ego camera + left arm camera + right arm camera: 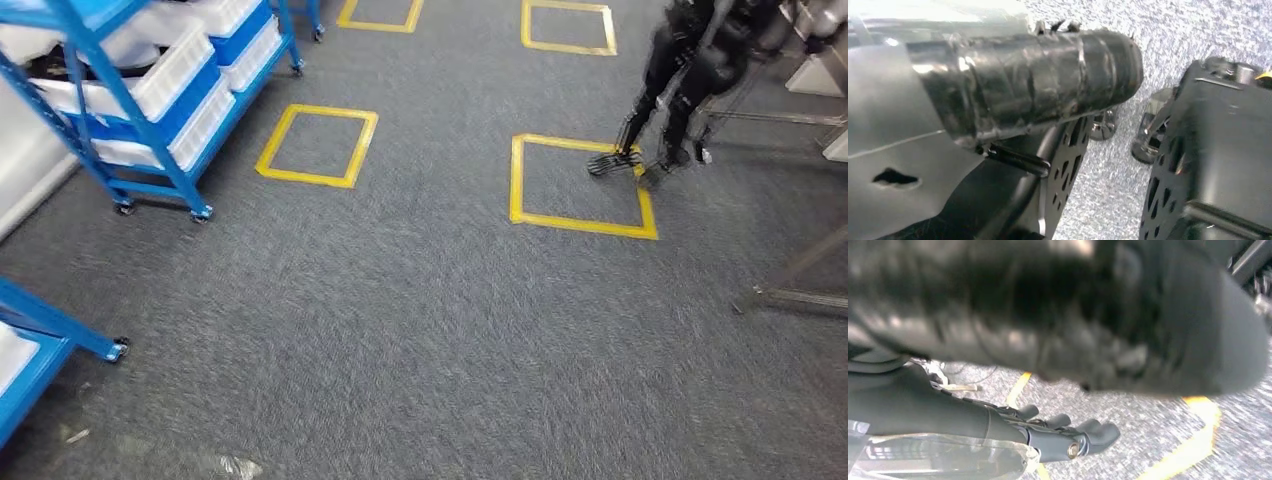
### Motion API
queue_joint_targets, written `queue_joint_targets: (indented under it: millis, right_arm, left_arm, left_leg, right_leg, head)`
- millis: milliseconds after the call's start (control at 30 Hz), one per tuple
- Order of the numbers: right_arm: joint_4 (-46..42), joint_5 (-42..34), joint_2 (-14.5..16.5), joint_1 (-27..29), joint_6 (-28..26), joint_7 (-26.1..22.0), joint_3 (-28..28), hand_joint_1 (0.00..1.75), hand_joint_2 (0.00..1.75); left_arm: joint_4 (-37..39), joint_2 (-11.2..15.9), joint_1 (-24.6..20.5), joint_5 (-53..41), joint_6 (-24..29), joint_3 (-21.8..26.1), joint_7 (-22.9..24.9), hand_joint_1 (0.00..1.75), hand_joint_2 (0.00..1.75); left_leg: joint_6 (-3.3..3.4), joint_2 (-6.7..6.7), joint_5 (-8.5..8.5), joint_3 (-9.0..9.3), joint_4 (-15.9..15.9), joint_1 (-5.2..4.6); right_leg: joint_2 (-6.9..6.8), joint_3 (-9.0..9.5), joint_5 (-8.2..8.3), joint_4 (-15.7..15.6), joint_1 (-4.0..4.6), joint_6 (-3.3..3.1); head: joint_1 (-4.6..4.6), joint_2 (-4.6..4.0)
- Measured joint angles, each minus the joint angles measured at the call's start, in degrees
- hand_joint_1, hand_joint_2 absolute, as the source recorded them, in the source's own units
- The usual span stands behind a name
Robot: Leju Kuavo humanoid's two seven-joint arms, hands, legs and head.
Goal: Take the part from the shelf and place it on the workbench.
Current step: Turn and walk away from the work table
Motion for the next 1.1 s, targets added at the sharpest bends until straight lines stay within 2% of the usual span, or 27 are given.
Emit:
queue_joint_targets:
  millis: [33, 67, 100, 133, 167, 200, 233, 267, 300, 333, 400, 433, 500, 533, 567, 600, 633, 667, 700, 733, 800, 867, 933, 967, 1000, 1067, 1100]
  right_arm:
    - [0.0, -0.01, 0.0, -0.01, -0.01, 0.0, 0.01, 0.0, 0.0]
    - [0.0, -0.01, 0.0, 0.02, -0.02, 0.0, 0.01, 0.0, 0.0]
    - [0.01, -0.01, 0.0, 0.12, -0.02, 0.0, 0.01, 0.0, 0.0]
    - [0.01, -0.01, 0.0, 0.21, -0.02, 0.0, 0.01, 0.0, 0.0]
    - [0.02, -0.01, 0.0, 0.26, -0.02, 0.0, 0.01, 0.0, 0.0]
    - [0.02, -0.01, 0.0, 0.27, -0.02, 0.0, 0.01, 0.0, 0.0]
    - [0.03, -0.01, -0.01, 0.25, -0.02, 0.0, 0.01, 0.0, 0.0]
    - [0.04, -0.01, -0.01, 0.23, -0.02, 0.0, 0.01, 0.0, 0.0]
    - [0.05, -0.01, -0.01, 0.22, -0.02, 0.0, 0.01, 0.0, 0.0]
    - [0.06, -0.01, -0.01, 0.2, -0.02, 0.0, 0.01, 0.0, 0.0]
    - [0.04, -0.01, 0.03, 0.16, -0.02, 0.01, 0.01, 0.0, 0.0]
    - [0.03, -0.01, 0.03, 0.14, -0.03, 0.0, 0.01, 0.0, 0.0]
    - [0.01, -0.01, 0.06, 0.13, -0.05, -0.02, 0.01, 0.0, 0.0]
    - [0.02, -0.01, 0.05, 0.15, -0.06, -0.03, 0.01, 0.0, 0.0]
    - [0.03, -0.02, 0.07, 0.21, -0.05, -0.04, 0.01, 0.0, 0.0]
    - [0.05, -0.05, 0.08, 0.29, -0.07, -0.04, 0.01, 0.0, 0.0]
    - [0.07, -0.18, 0.08, 0.36, -0.13, -0.1, 0.01, 0.0, 0.0]
    - [0.08, -0.35, 0.08, 0.37, -0.25, -0.27, 0.01, 0.0, 0.0]
    - [0.08, -0.62, 0.08, 0.34, -0.44, -0.5, 0.01, 0.0, 0.0]
    - [0.08, -0.97, 0.08, 0.28, -0.63, -0.74, 0.01, 0.0, 0.0]
    - [0.08, -1.66, 0.08, 0.18, -0.85, -0.99, 0.01, 0.0, 0.0]
    - [0.09, -2.23, 0.07, 0.16, -0.61, -0.99, 0.01, 0.0, 0.0]
    - [0.07, -2.48, 0.06, 0.13, -0.34, -0.92, 0.01, 0.0, 0.0]
    - [0.07, -2.44, 0.03, 0.07, -0.28, -0.88, 0.01, 0.0, 0.0]
    - [0.06, -2.34, 0.0, -0.01, -0.26, -0.84, 0.01, 0.0, 0.0]
    - [0.07, -2.06, -0.08, -0.12, 0.0, -0.83, 0.01, 0.0, 0.0]
    - [0.08, -1.87, -0.11, -0.08, 0.15, -0.8, 0.01, 0.0, 0.0]
  left_arm:
    - [0.01, -0.04, 0.01, -0.05, -0.09, -0.01, 0.0, 0.0, 0.0]
    - [0.02, -0.04, 0.0, -0.11, -0.19, -0.02, -0.01, 0.0, 0.0]
    - [0.02, -0.05, 0.0, -0.16, -0.27, -0.02, -0.01, 0.0, 0.0]
    - [0.02, -0.05, 0.0, -0.2, -0.31, -0.02, -0.01, 0.0, 0.0]
    - [0.02, -0.05, 0.0, -0.22, -0.34, -0.02, -0.01, 0.0, 0.0]
    - [0.02, -0.05, -0.01, -0.23, -0.34, -0.02, -0.01, 0.0, 0.0]
    - [0.02, -0.06, -0.01, -0.26, -0.34, -0.02, -0.01, 0.0, 0.0]
    - [0.02, -0.07, -0.04, -0.31, -0.35, -0.02, 0.0, 0.0, 0.0]
    - [0.02, -0.07, -0.07, -0.35, -0.36, -0.02, 0.0, 0.0, 0.0]
    - [0.03, -0.07, -0.08, -0.37, -0.36, -0.02, 0.0, 0.0, 0.0]
    - [0.06, -0.03, -0.07, -0.38, -0.37, -0.02, -0.01, 0.0, 0.0]
    - [0.08, -0.01, -0.06, -0.37, -0.37, -0.02, 0.0, 0.0, 0.0]
    - [0.11, 0.02, -0.11, -0.45, -0.4, -0.06, 0.0, 0.0, 0.0]
    - [0.12, -0.01, -0.17, -0.57, -0.41, -0.09, 0.0, 0.0, 0.0]
    - [0.13, -0.03, -0.26, -0.75, -0.4, -0.13, -0.02, 0.0, 0.0]
    - [0.13, -0.05, -0.37, -1.0, -0.38, -0.15, -0.04, 0.0, 0.0]
    - [0.13, -0.07, -0.44, -1.28, -0.39, -0.2, -0.06, 0.0, 0.0]
    - [0.13, -0.08, -0.48, -1.56, -0.46, -0.26, -0.08, 0.0, 0.0]
    - [0.13, -0.07, -0.48, -1.83, -0.64, -0.35, -0.13, 0.0, 0.0]
    - [0.13, -0.03, -0.45, -2.14, -0.93, -0.44, -0.32, 0.0, 0.0]
    - [0.13, 0.14, -0.45, -2.75, -1.64, -0.61, -1.25, 0.0, 0.0]
    - [0.13, 0.65, -0.38, -3.31, -2.2, -0.95, -2.92, 0.0, 0.0]
    - [0.13, 1.43, -0.17, -3.56, -2.52, -1.31, -4.35, 0.0, 0.0]
    - [0.13, 1.75, -0.05, -3.57, -2.59, -1.4, -4.77, 0.0, 0.0]
    - [0.13, 1.99, 0.0, -3.57, -2.67, -1.43, -5.01, 0.0, 0.0]
    - [0.13, 2.22, 0.0, -3.48, -2.76, -1.46, -5.17, 0.0, 0.0]
    - [0.13, 2.31, -0.01, -3.34, -2.81, -1.47, -5.14, 0.0, 0.0]
  left_leg:
    - [0.2, -0.5, -0.01, 0.1, -0.07, -0.01]
    - [0.36, -1.1, -0.05, 0.11, -0.04, -0.02]
    - [0.41, -1.82, -0.1, 0.15, 0.0, -0.04]
    - [0.44, -2.64, -0.17, 0.23, 0.06, -0.06]
    - [0.42, -3.47, -0.26, 0.36, 0.14, -0.06]
    - [0.34, -4.26, -0.39, 0.52, 0.26, -0.04]
    - [0.19, -4.97, -0.58, 0.59, 0.41, -0.01]
    - [-0.04, -5.58, -0.8, 0.54, 0.69, -0.06]
    - [-0.34, -6.12, -0.94, 0.38, 0.88, -0.02]
    - [-0.68, -6.64, -1.0, 0.16, 0.95, 0.03]
    - [-1.36, -7.63, -0.97, -0.19, 0.81, 0.14]
    - [-1.69, -7.17, -1.19, -0.32, 1.06, 0.07]
    - [-2.37, -4.53, -3.07, -1.79, 4.3, 0.02]
    - [-2.7, -2.83, -4.63, -3.41, 7.53, 0.07]
    - [-3.01, -1.87, -6.21, -5.36, 11.21, 0.21]
    - [-3.24, -1.42, -7.25, -7.0, 14.34, 0.33]
    - [-3.4, -1.18, -7.4, -7.89, 16.06, 0.45]
    - [-3.5, -1.01, -6.5, -7.71, 15.74, 0.55]
    - [-3.5, -0.72, -4.73, -6.47, 13.35, 0.62]
    - [-3.41, -0.12, -2.58, -4.51, 9.53, 0.66]
    - [-3.01, 1.77, -0.25, -1.12, 2.84, 0.33]
    - [-2.31, 2.49, -0.33, -0.23, 0.8, -0.14]
    - [-1.54, 1.52, -0.28, -0.34, 0.58, -0.19]
    - [-1.2, 1.03, -0.19, -0.2, 0.36, -0.06]
    - [-0.84, 0.57, -0.08, -0.01, 0.11, 0.09]
    - [-0.24, -0.35, 0.02, 0.33, -0.16, 0.28]
    - [-0.05, -0.91, -0.01, 0.37, -0.15, 0.26]
  right_leg:
    - [1.68, -1.98, -1.69, 3.98, -0.08, 0.06]
    - [2.45, -4.27, -3.1, 8.08, -0.09, 0.05]
    - [2.71, -6.01, -3.47, 10.75, -0.09, 0.06]
    - [2.8, -6.77, -2.57, 11.21, -0.1, 0.02]
    - [2.94, -6.47, -0.68, 9.49, -0.12, -0.05]
    - [3.42, -5.24, 1.89, 5.92, -0.18, -0.16]
    - [4.59, -3.66, 3.95, 1.93, -0.26, -0.31]
    - [5.77, -2.32, 5.23, -1.26, -0.32, -0.36]
    - [6.64, -1.44, 5.86, -3.32, -0.34, -0.38]
    - [7.07, -1.06, 5.76, -4.08, -0.29, -0.42]
    - [5.96, -0.81, 5.83, -4.41, -0.34, -0.74]
    - [5.36, -0.55, 5.86, -4.67, -0.45, -1.04]
    - [3.94, 0.0, 5.84, -5.17, -0.69, -1.62]
    - [3.19, 0.18, 5.72, -5.25, -0.63, -1.82]
    - [2.36, 0.31, 5.58, -5.25, -0.58, -1.96]
    - [1.52, 0.42, 5.42, -5.23, -0.54, -2.03]
    - [0.69, 0.57, 5.24, -5.22, -0.53, -2.06]
    - [-0.03, 0.76, 5.07, -5.21, -0.53, -2.03]
    - [-0.65, 1.0, 4.88, -5.21, -0.54, -1.95]
    - [-1.2, 1.3, 4.68, -5.21, -0.56, -1.82]
    - [-2.15, 1.8, 4.32, -5.25, -0.43, -1.38]
    - [-3.01, 2.08, 4.13, -5.42, -0.1, -0.79]
    - [-3.8, 2.33, 3.97, -5.63, 0.09, -0.21]
    - [-3.24, 2.33, 3.63, -5.39, -0.02, 0.08]
    - [-2.1, 2.02, 2.92, -4.51, -0.16, 0.32]
    - [1.24, -0.71, -0.07, 1.2, -0.35, 0.59]
    - [2.17, -2.9, -1.71, 5.35, -0.31, 0.59]
  head:
    - [0.16, 0.0]
    - [0.25, 0.0]
    - [0.27, 0.0]
    - [0.27, 0.0]
    - [0.27, 0.0]
    - [0.28, 0.0]
    - [0.3, 0.0]
    - [0.29, 0.0]
    - [0.31, 0.0]
    - [0.31, 0.0]
    - [0.33, 0.0]
    - [0.26, 0.0]
    - [-0.18, 0.0]
    - [-0.4, 0.0]
    - [-0.53, 0.0]
    - [-0.5, 0.0]
    - [-0.52, 0.0]
    - [-0.5, 0.0]
    - [-0.52, 0.0]
    - [-0.52, 0.0]
    - [-0.51, 0.0]
    - [-0.4, 0.0]
    - [-0.36, 0.0]
    - [-0.28, 0.0]
    - [-0.15, 0.0]
    - [0.29, 0.0]
    - [0.4, 0.0]
